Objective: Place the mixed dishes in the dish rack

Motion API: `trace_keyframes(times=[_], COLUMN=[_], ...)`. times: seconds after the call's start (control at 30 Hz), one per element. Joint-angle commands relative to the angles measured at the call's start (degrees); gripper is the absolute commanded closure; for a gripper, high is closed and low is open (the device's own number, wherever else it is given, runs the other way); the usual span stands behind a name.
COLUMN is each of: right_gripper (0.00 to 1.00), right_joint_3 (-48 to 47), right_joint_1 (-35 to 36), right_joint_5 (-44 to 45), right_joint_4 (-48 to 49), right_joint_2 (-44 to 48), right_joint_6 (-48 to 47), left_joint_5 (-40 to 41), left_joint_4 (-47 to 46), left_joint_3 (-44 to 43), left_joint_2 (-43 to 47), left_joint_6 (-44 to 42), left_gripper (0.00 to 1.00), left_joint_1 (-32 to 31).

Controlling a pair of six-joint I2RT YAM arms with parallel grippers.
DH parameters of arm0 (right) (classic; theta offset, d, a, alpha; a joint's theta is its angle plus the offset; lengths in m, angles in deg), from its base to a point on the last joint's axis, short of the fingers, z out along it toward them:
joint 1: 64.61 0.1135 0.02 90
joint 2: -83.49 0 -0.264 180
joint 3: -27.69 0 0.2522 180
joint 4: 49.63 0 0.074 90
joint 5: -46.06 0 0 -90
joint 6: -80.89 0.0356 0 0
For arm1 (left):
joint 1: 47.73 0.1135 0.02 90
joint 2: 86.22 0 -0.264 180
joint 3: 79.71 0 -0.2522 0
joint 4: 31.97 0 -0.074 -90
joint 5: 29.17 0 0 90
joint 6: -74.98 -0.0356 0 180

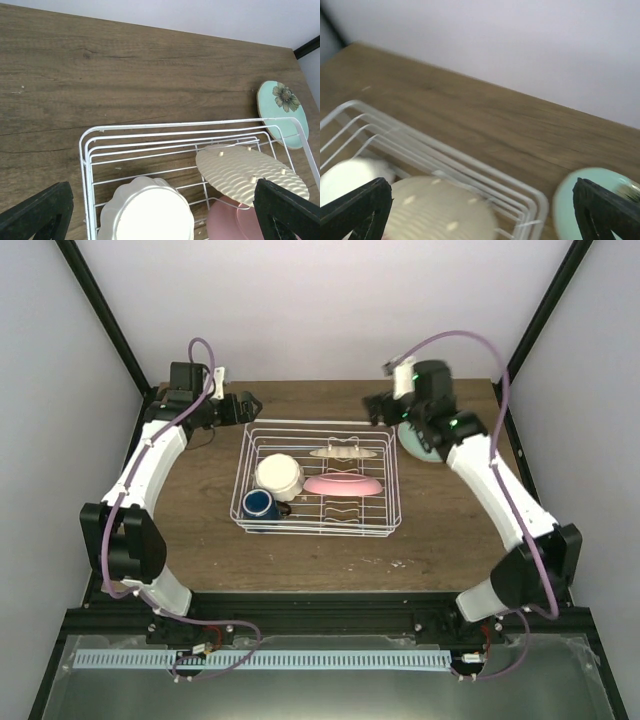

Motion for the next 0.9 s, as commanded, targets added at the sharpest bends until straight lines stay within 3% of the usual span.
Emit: trace_keyframes(times=[0.0, 0.17, 0.37, 0.57, 0.87], right_gripper=[0.00, 0.11, 0.15, 0.15, 0.17], right_joint_3=[-8.2, -14.2, -14.4, -9.8, -1.4], right_joint_1=[-13.5, -25.9, -35.8, -40.4, -44.2], right_joint_5=[-5.1, -9.6, -14.7, -11.8, -20.7], right_joint_4=[-2.9, -6.7, -8.7, -6.6, 0.1], right_joint_2=[-8.1, -17.5, -24.5, -26.6, -31.4], right_joint_6=[9.0, 14.5, 18.1, 18.7, 22.9], left_joint_5=[-1.1, -1.7, -1.9, -2.5, -3.1], left_joint_4=[-0.4, -0.6, 0.3, 0.2, 2.1], left_joint_3=[-2.4, -3.1, -3.5, -3.2, -6.6], left_joint_2=[-1.4, -1.8, -2.4, -2.7, -5.5], left_joint_6=[-1.3, -1.4, -1.6, -1.2, -1.5], left_gripper=[0.00, 0.00, 0.00, 0.00, 0.00], left_joint_1=[0.6, 0.8, 0.9, 0.9, 0.9])
